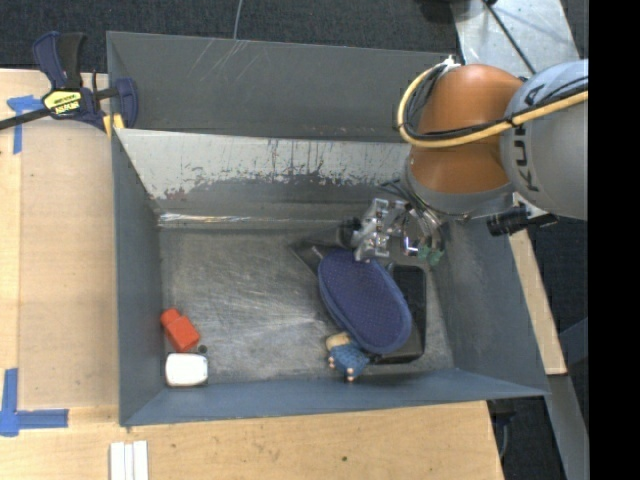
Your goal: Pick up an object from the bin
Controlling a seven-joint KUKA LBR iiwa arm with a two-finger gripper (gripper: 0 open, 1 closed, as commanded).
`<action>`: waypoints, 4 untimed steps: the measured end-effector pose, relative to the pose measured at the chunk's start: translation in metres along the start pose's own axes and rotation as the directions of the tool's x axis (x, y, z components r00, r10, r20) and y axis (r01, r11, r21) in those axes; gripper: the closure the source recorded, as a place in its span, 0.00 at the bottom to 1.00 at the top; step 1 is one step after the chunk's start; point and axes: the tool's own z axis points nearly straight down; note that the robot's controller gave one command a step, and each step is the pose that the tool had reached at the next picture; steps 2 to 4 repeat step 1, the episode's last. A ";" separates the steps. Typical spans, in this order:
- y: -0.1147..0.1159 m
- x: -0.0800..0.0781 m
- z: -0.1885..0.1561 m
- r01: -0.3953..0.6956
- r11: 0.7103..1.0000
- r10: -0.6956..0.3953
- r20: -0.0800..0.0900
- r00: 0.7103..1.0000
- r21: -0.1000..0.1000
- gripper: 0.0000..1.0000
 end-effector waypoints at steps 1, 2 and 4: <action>0.000 -0.001 -0.016 0.001 1.000 -0.001 -0.002 1.000 0.001 1.00; 0.000 -0.001 -0.016 0.001 1.000 -0.001 -0.002 1.000 0.001 1.00; 0.000 -0.001 -0.016 0.001 1.000 -0.001 -0.002 1.000 0.001 1.00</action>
Offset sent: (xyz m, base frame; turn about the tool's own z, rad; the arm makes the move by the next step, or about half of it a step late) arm -0.0001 0.0000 0.0145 0.0000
